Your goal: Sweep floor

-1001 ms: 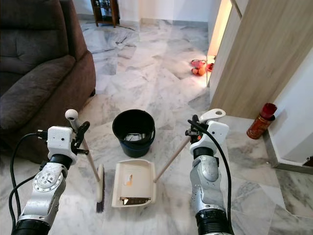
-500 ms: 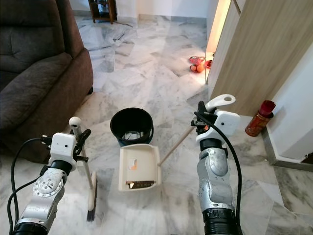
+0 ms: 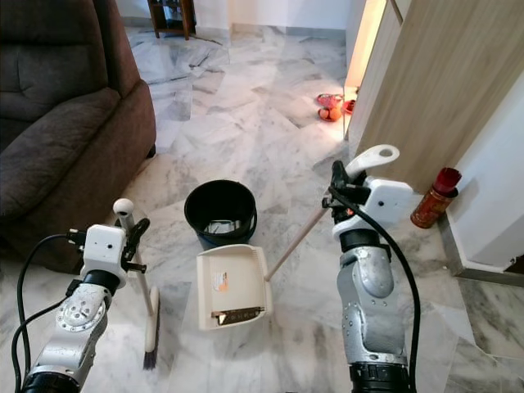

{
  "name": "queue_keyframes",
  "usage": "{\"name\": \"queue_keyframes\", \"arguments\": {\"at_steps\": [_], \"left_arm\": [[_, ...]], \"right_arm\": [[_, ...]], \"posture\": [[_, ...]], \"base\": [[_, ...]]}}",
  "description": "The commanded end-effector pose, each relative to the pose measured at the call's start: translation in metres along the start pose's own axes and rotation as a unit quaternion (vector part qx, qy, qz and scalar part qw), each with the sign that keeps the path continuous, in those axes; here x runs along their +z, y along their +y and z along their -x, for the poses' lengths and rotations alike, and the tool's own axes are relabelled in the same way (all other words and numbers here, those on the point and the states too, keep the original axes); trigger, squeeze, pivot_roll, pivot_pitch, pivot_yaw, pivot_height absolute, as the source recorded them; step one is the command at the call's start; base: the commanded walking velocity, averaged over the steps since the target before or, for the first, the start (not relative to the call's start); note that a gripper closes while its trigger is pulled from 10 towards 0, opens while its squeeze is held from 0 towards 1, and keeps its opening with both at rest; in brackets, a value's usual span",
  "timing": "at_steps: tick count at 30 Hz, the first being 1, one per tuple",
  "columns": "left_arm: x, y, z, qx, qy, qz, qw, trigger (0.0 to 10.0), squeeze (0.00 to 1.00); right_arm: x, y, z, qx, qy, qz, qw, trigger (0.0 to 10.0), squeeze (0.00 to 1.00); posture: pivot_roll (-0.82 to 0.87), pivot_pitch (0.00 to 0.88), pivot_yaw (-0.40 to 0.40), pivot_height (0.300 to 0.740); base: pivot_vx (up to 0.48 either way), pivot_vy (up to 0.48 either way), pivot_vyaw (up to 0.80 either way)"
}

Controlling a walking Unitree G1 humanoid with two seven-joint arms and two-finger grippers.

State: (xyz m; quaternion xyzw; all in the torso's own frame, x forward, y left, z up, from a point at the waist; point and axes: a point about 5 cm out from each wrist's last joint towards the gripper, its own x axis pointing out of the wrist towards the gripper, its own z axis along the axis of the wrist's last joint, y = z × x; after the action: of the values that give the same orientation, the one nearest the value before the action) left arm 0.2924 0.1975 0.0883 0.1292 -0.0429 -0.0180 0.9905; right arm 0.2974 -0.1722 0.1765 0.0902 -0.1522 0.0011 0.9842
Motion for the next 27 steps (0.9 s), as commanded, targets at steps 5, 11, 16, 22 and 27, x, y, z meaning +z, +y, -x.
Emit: {"name": "queue_keyframes", "arguments": {"at_steps": [5, 11, 16, 22, 27], "left_arm": [[0.01, -0.001, -0.004, 0.001, -0.03, -0.01, 0.999, 10.0, 0.0], [0.009, -0.004, -0.004, -0.004, -0.031, -0.006, 0.999, 10.0, 0.0], [0.008, -0.004, -0.004, -0.004, -0.029, -0.007, 1.0, 10.0, 0.0], [0.006, -0.005, -0.003, -0.005, -0.025, -0.006, 1.0, 10.0, 0.0], [0.006, -0.005, -0.003, -0.004, -0.024, -0.007, 1.0, 10.0, 0.0]], "right_arm": [[0.032, 0.006, -0.009, -0.003, -0.07, -0.018, 0.997, 10.0, 0.0], [0.038, 0.012, -0.01, -0.004, -0.082, -0.026, 0.996, 10.0, 0.0], [0.044, 0.014, -0.011, -0.011, -0.099, -0.03, 0.995, 10.0, 0.0], [0.045, 0.022, -0.014, -0.008, -0.108, -0.022, 0.994, 10.0, 0.0], [0.042, 0.026, -0.013, -0.005, -0.102, -0.018, 0.995, 10.0, 0.0]], "posture": [[-0.01, 0.088, 0.005, 0.74], [-0.01, 0.088, 0.005, 0.74], [0.0, 0.079, 0.008, 0.74], [0.0, 0.073, 0.008, 0.74], [0.0, 0.075, 0.007, 0.74]], "base": [[0.0, 0.0, 0.0], [0.0, 0.0, 0.0], [0.0, 0.0, 0.0], [0.0, 0.0, 0.0], [0.0, 0.0, 0.0]]}}
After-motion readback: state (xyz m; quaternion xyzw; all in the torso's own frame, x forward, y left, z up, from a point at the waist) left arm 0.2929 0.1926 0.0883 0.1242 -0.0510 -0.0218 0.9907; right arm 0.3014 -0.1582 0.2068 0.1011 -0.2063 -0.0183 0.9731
